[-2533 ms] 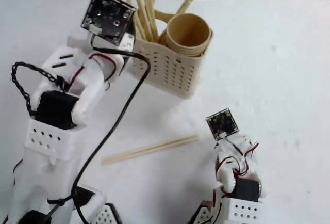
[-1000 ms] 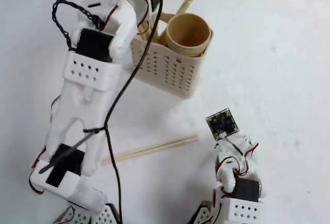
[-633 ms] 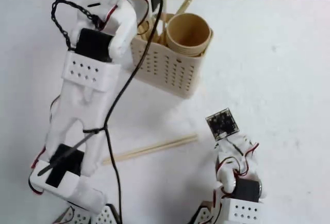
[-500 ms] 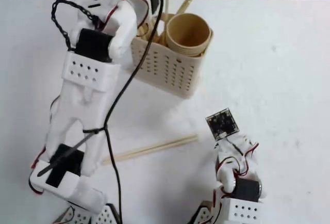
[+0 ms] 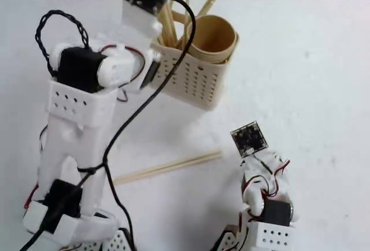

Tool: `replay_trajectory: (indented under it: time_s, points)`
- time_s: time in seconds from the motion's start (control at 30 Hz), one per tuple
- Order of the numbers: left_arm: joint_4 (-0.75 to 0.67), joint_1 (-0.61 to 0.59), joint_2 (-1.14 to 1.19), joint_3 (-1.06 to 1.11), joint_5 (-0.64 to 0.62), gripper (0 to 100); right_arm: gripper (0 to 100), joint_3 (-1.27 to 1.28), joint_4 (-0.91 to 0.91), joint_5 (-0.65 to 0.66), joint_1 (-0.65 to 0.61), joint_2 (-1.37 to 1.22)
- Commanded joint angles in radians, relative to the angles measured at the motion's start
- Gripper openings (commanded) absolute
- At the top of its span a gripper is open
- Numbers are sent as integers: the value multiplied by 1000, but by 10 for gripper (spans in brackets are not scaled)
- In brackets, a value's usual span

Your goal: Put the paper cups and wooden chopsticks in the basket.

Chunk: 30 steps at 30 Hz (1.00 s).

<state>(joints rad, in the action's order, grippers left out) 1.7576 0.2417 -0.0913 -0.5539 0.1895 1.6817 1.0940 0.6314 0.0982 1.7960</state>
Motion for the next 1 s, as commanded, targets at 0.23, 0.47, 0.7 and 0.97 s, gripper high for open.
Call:
replay_trajectory:
  time_s: [0.23, 0.47, 0.7, 0.97]
  points:
    - [-384, 88, -85, 776, 216, 26, 70, 9, -8, 6, 4, -5]
    - [-698, 128, -10, 1059, 245, 28, 70, 9, -8, 6, 4, -5]
    - [-925, 120, 209, 1117, 247, 28, 70, 9, -8, 6, 4, -5]
    - [-810, 76, 213, 1036, 245, 28, 70, 9, -8, 6, 4, -5]
